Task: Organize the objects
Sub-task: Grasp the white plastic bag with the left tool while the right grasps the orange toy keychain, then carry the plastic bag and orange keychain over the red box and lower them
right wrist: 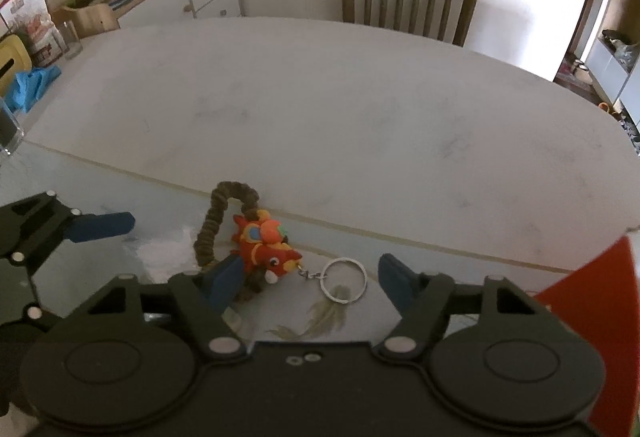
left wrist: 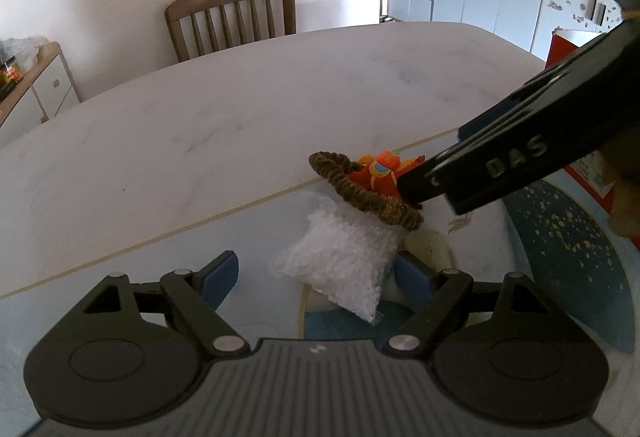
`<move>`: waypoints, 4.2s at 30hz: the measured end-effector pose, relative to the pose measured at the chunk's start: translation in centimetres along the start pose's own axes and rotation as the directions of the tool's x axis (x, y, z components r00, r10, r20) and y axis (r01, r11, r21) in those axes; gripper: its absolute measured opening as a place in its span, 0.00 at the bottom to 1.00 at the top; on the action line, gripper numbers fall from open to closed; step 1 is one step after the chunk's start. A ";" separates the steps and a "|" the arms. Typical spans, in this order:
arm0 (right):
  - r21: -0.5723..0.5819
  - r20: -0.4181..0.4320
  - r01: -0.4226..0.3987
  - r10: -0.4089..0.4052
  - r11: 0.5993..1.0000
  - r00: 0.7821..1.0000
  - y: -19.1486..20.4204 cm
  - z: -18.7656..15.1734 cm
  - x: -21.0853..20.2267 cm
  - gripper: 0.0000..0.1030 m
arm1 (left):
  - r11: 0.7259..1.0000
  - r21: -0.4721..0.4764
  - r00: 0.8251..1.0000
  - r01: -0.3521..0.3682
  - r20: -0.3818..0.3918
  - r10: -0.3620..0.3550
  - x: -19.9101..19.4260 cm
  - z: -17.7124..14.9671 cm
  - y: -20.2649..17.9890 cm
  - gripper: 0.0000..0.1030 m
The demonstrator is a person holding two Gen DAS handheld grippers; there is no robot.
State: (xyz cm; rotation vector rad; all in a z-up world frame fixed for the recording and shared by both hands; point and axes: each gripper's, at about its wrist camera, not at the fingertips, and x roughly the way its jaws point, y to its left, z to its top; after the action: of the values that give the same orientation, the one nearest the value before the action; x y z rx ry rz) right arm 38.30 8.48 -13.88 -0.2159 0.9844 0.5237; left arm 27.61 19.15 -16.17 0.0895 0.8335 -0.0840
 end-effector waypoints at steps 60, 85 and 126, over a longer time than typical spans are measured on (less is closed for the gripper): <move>0.156 0.235 -0.089 0.050 0.984 0.971 -2.6 -4.1 -18.4 0.10 | 0.989 -0.020 0.984 0.144 0.110 -0.141 -14.2 5.3 -6.1 0.24; 0.233 0.311 -0.013 -0.062 0.972 0.948 -16.9 -9.5 -26.1 0.10 | 0.972 0.094 0.968 0.218 0.108 -0.227 -13.2 11.0 -22.4 0.25; 0.189 0.124 0.008 -0.032 0.982 0.992 -29.7 -10.8 -14.9 0.10 | 0.991 0.126 0.984 0.055 -0.173 -0.033 4.9 17.7 -31.5 0.25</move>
State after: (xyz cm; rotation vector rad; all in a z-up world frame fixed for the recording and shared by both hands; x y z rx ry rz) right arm 39.00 -26.08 -9.09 -0.0226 0.9012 0.4176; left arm 40.39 -14.31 -9.43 0.2031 1.0013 -0.1745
